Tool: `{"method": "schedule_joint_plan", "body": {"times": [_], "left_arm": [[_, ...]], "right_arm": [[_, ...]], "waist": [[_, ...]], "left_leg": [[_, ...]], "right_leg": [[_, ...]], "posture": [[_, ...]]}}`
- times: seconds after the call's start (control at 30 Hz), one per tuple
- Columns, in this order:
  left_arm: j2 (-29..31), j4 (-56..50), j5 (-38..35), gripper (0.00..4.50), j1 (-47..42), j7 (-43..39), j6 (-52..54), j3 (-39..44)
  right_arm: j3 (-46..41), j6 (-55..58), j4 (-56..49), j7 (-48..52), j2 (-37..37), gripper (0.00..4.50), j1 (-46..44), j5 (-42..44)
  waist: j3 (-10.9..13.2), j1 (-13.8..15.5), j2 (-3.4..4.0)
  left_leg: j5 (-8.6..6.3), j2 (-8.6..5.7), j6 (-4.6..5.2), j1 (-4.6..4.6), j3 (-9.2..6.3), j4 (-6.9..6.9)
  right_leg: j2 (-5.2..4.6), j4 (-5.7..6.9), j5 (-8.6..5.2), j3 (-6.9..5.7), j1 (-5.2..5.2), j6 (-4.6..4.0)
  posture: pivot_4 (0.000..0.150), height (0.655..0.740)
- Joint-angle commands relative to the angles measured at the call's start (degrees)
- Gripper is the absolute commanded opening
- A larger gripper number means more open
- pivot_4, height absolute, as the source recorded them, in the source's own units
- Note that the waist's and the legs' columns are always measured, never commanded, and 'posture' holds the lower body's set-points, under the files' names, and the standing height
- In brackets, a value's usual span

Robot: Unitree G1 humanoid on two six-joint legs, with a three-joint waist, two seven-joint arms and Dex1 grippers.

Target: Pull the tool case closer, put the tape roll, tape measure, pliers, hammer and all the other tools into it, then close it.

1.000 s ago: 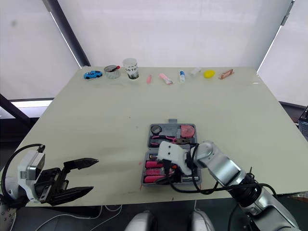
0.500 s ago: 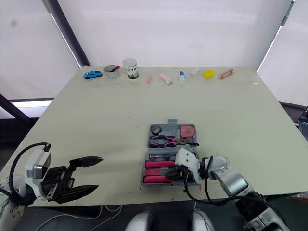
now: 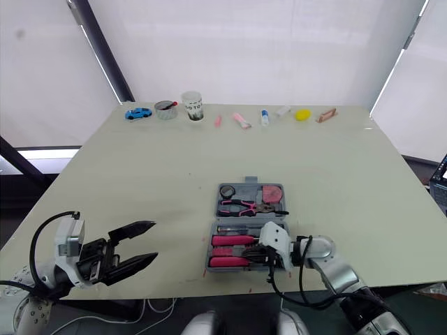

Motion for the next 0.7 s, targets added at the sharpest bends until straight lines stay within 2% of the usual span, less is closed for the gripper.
{"method": "schedule_joint_plan", "body": {"times": [0.03,0.17,0.27,0.37,0.43,0.47,0.5,0.53,0.7], "left_arm": [[-2.05,-0.34,1.97,4.50,-0.66,4.89,-1.75,0.24],[-5.49,1.69,6.02,4.50,-1.69,13.74,-2.22,-0.06],[-6.35,2.18,7.52,4.50,-1.49,16.17,-2.45,-0.04],[-6.84,3.77,8.36,4.50,-0.15,17.82,-3.01,0.89],[-6.77,4.92,8.51,4.50,1.33,18.24,-3.22,1.90],[-6.52,5.33,8.27,4.50,2.18,18.04,-2.95,2.30],[-6.34,5.58,7.95,4.50,2.87,17.88,-2.55,2.57],[-6.16,5.90,8.20,4.50,3.42,18.07,-2.68,2.74],[-4.41,7.47,9.39,4.50,3.85,18.75,-1.94,2.20]], "right_arm": [[-7.00,1.12,-5.23,-2.24,0.37,0.03,1.02,5.76],[-14.63,3.01,-6.50,-3.20,-2.72,0.03,4.62,9.56],[-17.38,2.17,-6.73,-3.39,-5.45,0.81,6.84,9.01],[-23.01,0.02,-4.41,-3.10,-9.30,2.46,10.65,9.15],[-27.23,-1.13,-2.55,-2.42,-12.08,3.26,13.81,9.63],[-28.82,-1.94,-1.26,-1.96,-13.36,3.89,15.25,9.64],[-29.97,-2.53,-0.21,-1.65,-14.15,4.26,16.24,9.80],[-30.88,-2.99,0.68,-1.02,-14.95,4.40,17.19,9.99],[-31.90,-2.83,0.74,-1.82,-14.44,4.40,17.01,10.00]], "waist": [[0.14,-0.08,0.23],[0.18,0.05,0.28],[0.19,0.16,0.27],[0.21,-0.26,0.28],[0.24,-0.13,0.35],[0.24,-0.09,0.35],[0.25,-0.08,0.36],[0.25,-0.08,0.35],[0.30,-0.29,0.25]], "left_leg": [[0.00,-0.02,0.00,-0.03,0.00,-0.01],[0.00,-0.07,0.00,-0.05,-0.05,-0.08],[0.00,-0.11,0.00,-0.12,-0.04,-0.08],[0.00,-0.08,0.00,-0.11,-0.01,-0.08],[0.00,-0.09,0.00,-0.06,0.01,-0.09],[0.00,-0.10,0.00,-0.07,0.04,-0.08],[-0.01,-0.11,0.00,-0.08,0.06,-0.09],[-0.01,-0.11,0.01,-0.09,0.08,-0.10],[-0.01,-0.03,0.02,-0.02,0.08,-0.10]], "right_leg": [[0.03,0.00,0.00,0.00,-0.04,0.00],[0.14,0.01,0.00,-0.04,-0.07,-0.01],[0.14,-0.02,0.00,-0.09,-0.07,0.00],[0.15,-0.03,0.00,-0.02,-0.11,-0.01],[0.15,-0.01,-0.01,0.01,-0.10,-0.01],[0.13,-0.03,-0.01,0.03,-0.10,0.00],[0.11,-0.06,-0.02,0.04,-0.10,0.00],[0.11,-0.11,-0.02,0.05,-0.10,0.00],[0.22,-0.08,-0.09,0.08,-0.10,0.12]], "posture": [[0.150,0.7400],[0.150,0.7400],[0.150,0.7400],[0.150,0.7400],[0.150,0.7400],[0.150,0.7400],[0.150,0.7400],[0.150,0.7400],[0.150,0.7400]]}}
